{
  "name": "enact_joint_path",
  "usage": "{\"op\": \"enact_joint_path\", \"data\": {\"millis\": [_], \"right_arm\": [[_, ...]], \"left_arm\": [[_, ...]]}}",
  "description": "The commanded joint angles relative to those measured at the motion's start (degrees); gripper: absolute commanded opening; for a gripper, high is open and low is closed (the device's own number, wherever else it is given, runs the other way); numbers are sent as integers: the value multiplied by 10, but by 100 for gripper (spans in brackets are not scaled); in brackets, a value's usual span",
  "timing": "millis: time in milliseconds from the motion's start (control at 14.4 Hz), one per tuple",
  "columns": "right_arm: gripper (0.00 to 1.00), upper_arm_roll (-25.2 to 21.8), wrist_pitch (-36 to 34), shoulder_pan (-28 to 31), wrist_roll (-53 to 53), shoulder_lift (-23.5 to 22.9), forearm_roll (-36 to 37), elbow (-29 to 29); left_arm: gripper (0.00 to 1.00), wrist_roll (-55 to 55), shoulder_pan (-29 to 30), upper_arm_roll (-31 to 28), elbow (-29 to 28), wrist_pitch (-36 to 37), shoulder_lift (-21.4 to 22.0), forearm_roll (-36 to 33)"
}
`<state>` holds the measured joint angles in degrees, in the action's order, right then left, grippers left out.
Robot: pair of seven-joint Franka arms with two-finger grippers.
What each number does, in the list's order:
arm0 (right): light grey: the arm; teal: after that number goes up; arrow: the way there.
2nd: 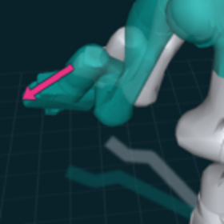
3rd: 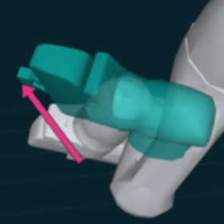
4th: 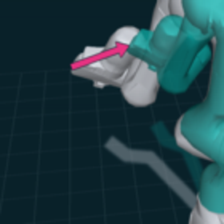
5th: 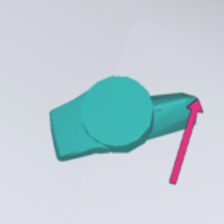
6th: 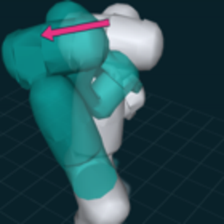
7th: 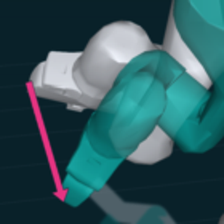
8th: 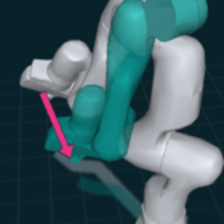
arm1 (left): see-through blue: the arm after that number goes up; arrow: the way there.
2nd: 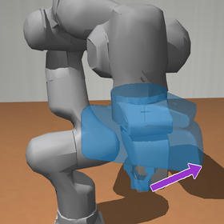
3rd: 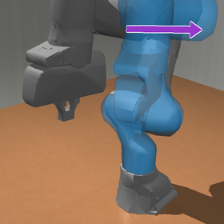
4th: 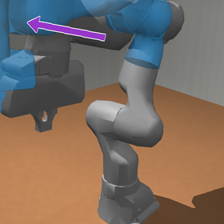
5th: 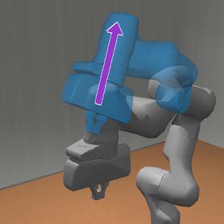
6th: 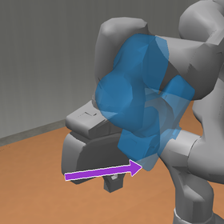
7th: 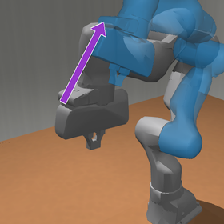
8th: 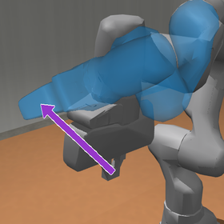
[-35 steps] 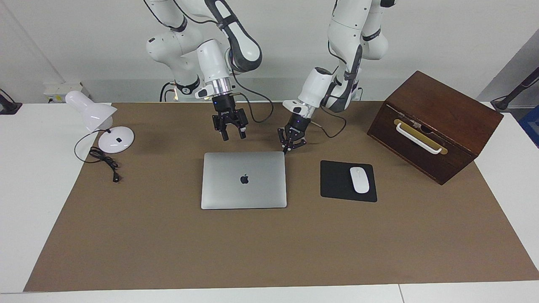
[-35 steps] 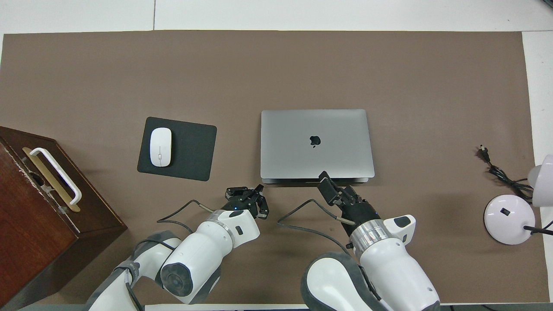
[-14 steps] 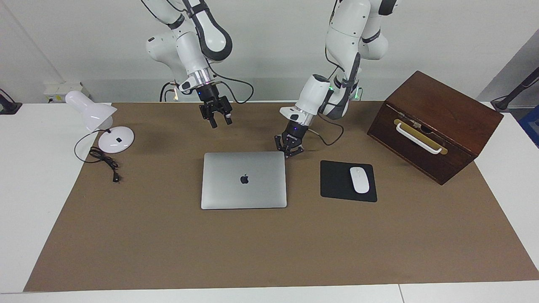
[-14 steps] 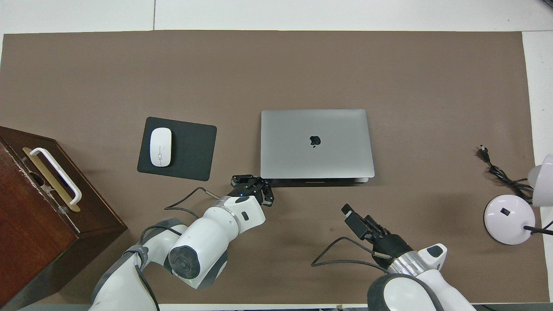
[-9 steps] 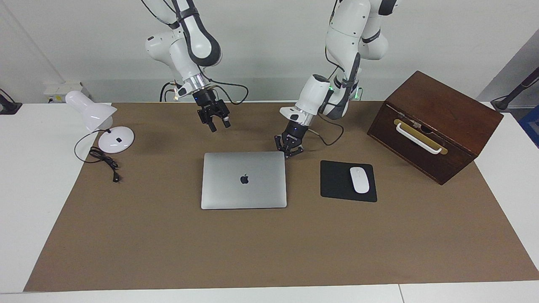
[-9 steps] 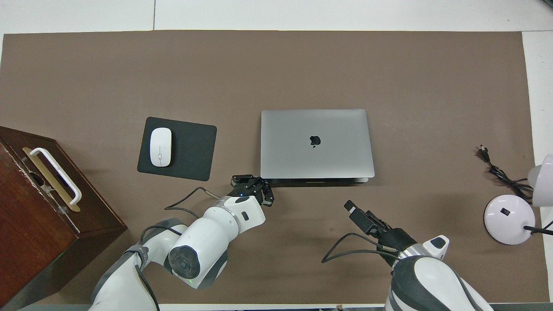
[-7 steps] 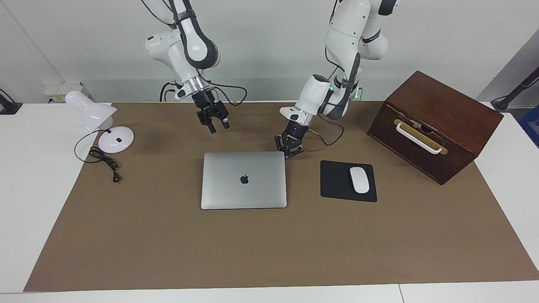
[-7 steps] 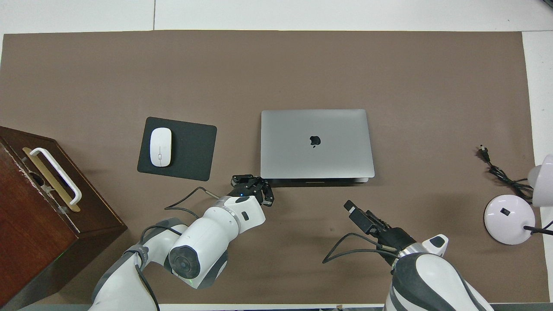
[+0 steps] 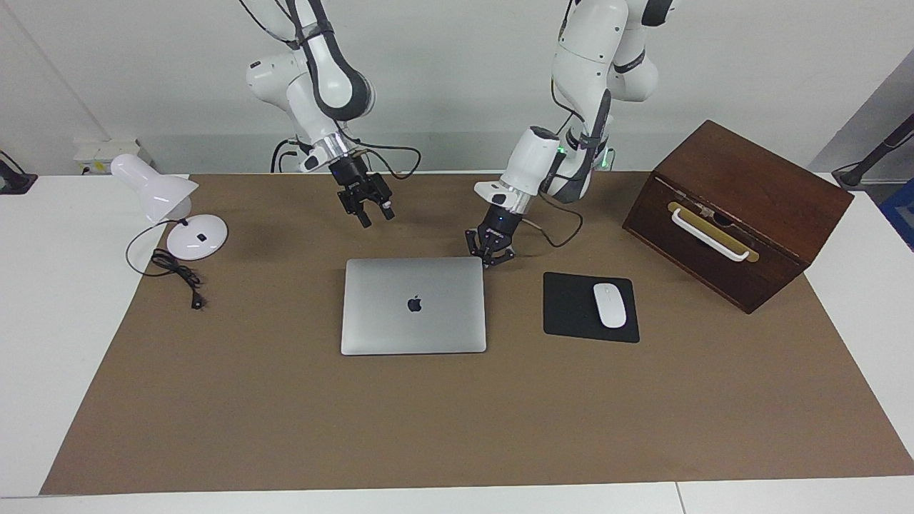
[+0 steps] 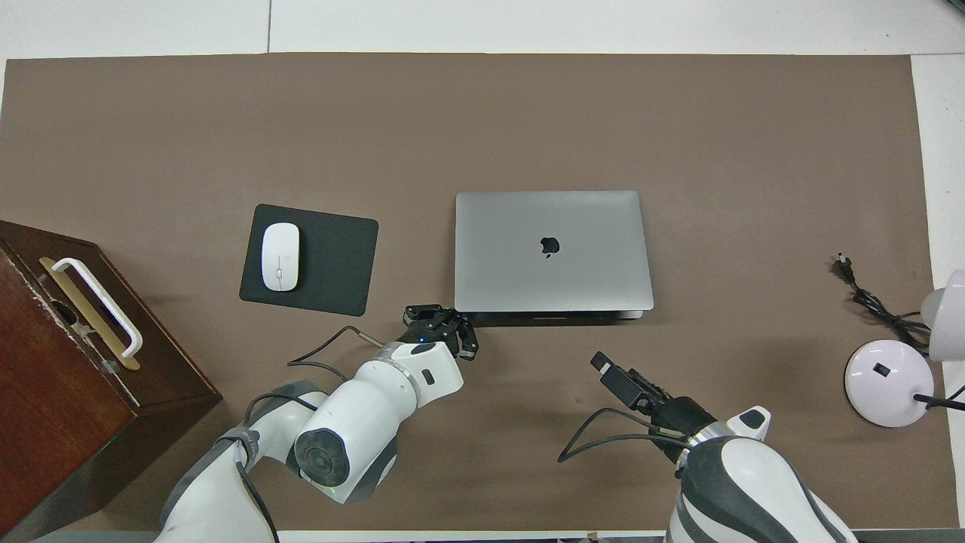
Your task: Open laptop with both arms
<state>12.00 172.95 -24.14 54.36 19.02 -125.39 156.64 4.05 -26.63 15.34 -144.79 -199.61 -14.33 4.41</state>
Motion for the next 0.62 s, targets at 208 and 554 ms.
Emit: {"op": "enact_joint_path", "data": {"millis": [208, 554], "right_arm": [[100, 1, -38, 39, 115, -14, -86, -17], [100, 0, -61, 43, 123, -28, -105, -20]], "left_arm": [[0, -19, -4, -4, 14, -10, -25, 6], [0, -21, -7, -11, 14, -10, -30, 6]]}}
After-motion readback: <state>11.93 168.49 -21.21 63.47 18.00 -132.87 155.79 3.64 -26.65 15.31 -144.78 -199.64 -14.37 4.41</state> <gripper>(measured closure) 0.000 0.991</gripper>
